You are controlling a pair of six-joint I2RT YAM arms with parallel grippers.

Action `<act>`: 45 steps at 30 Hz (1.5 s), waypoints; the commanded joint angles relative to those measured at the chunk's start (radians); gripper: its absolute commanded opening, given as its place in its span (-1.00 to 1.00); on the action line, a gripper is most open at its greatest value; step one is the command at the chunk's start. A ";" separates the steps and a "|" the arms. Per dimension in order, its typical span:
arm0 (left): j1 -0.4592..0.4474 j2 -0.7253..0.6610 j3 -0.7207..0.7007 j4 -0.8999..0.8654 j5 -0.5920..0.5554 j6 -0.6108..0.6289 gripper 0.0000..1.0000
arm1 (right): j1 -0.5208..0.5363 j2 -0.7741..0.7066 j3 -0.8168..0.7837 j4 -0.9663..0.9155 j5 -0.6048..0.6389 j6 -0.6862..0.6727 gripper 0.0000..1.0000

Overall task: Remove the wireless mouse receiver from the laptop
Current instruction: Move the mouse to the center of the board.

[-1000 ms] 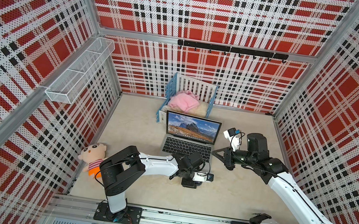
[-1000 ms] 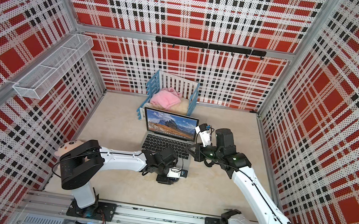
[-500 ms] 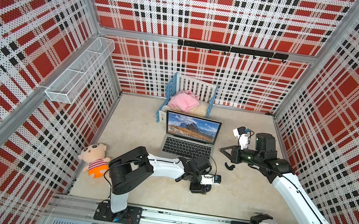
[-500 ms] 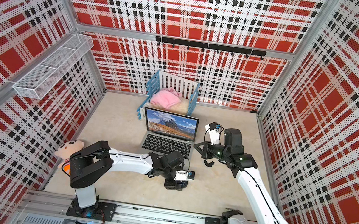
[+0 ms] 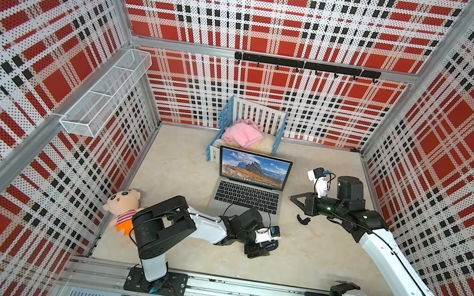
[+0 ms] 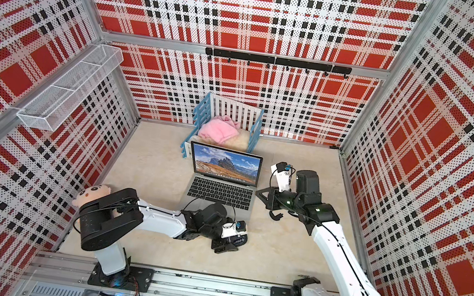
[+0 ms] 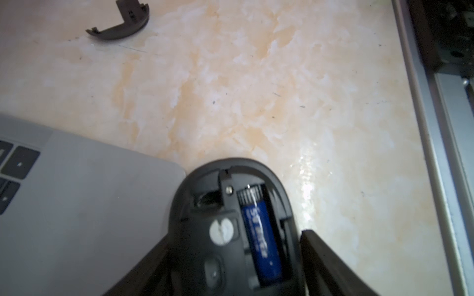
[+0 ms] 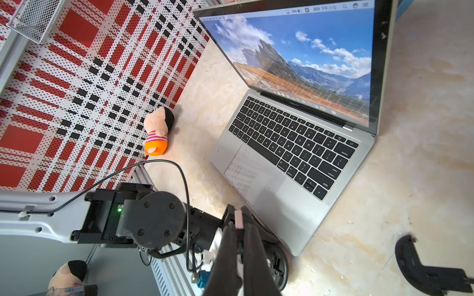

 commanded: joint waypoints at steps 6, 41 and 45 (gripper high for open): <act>0.002 -0.087 -0.289 0.395 -0.137 -0.120 0.56 | 0.003 0.008 -0.020 0.008 0.069 0.028 -1.00; 0.036 0.032 -0.270 0.638 -0.126 0.016 0.75 | 0.140 0.072 -0.052 0.042 0.097 0.067 -1.00; 0.036 0.041 -0.235 0.596 -0.110 0.047 0.75 | 0.140 0.061 -0.060 0.041 0.097 0.064 -1.00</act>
